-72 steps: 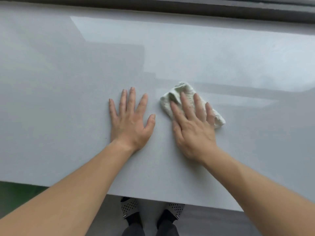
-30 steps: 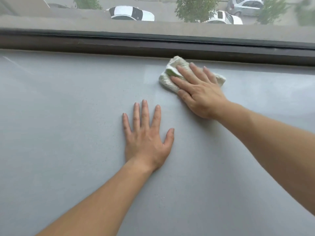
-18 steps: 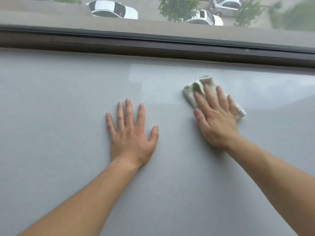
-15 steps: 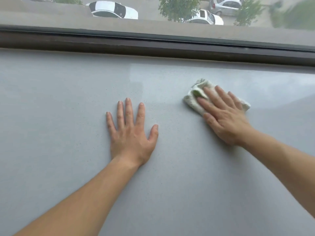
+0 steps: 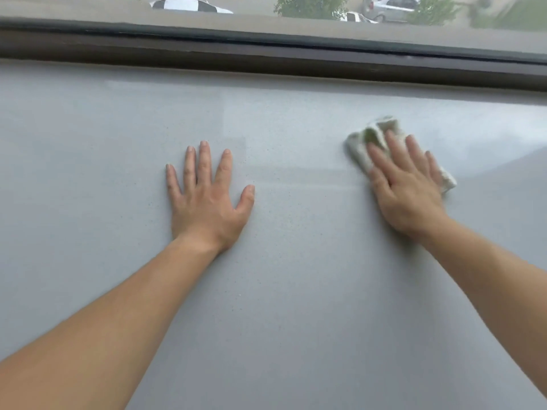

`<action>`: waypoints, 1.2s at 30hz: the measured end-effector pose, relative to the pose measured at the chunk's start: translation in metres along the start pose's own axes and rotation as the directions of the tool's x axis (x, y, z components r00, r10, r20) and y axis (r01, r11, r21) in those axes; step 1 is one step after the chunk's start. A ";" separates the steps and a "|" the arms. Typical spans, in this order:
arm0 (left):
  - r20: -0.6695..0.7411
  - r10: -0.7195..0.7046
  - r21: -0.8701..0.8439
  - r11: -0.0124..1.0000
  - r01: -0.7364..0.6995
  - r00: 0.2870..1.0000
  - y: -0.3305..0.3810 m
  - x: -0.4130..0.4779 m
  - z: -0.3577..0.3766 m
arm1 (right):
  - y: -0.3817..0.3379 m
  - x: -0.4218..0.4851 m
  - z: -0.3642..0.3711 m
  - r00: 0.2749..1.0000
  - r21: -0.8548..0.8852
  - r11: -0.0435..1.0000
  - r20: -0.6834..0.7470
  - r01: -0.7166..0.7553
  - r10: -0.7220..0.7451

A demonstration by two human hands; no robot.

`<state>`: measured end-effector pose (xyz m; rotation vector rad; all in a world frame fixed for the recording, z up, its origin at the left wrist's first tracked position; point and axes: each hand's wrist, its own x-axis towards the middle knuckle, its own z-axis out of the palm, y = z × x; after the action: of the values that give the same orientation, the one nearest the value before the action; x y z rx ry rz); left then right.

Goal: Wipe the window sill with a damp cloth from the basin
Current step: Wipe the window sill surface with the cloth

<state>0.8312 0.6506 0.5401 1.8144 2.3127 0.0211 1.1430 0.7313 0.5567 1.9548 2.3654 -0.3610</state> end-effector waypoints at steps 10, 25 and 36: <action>-0.025 0.058 -0.171 0.983 -0.062 0.998 0.036 -0.083 0.000 | -0.034 -0.112 0.033 0.949 -0.031 0.949 0.051 0.314 -0.312; -0.009 0.035 -0.030 0.999 -0.035 0.999 0.058 -0.177 0.032 | -0.009 -0.139 0.031 0.924 -0.060 0.923 0.052 0.380 -0.378; 0.023 0.043 -0.058 0.997 -0.041 0.999 0.058 -0.177 0.028 | -0.014 -0.235 0.048 0.859 -0.077 0.856 0.082 0.511 -0.506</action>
<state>0.9319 0.4912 0.5468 1.8247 2.2339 0.0701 1.1704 0.4930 0.5558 1.2273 2.7728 -0.3080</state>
